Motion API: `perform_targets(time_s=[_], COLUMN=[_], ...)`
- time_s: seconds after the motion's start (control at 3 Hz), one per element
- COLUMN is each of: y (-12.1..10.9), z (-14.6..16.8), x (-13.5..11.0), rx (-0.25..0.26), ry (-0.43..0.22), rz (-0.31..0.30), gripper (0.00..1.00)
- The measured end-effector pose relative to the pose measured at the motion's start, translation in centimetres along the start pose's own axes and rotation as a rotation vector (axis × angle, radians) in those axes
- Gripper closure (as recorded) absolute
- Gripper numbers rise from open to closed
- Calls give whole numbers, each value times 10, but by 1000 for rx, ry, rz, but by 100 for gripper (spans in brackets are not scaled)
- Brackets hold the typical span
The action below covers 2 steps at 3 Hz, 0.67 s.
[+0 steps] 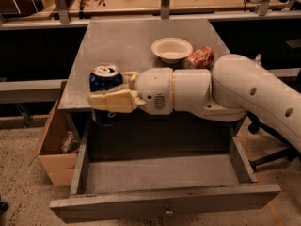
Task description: Place pepsi can into top drawer
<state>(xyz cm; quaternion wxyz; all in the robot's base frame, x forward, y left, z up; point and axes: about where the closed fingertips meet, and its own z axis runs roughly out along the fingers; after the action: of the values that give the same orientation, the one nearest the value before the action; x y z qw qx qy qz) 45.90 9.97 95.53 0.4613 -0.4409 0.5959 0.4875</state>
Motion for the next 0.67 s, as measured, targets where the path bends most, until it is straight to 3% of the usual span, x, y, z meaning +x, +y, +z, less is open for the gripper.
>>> perform_targets(time_s=[0.33, 0.67], y=[12, 8], z=[-5, -19], x=[38, 82], rx=[35, 66], ry=[87, 115], rz=[10, 52], gripper=[100, 100])
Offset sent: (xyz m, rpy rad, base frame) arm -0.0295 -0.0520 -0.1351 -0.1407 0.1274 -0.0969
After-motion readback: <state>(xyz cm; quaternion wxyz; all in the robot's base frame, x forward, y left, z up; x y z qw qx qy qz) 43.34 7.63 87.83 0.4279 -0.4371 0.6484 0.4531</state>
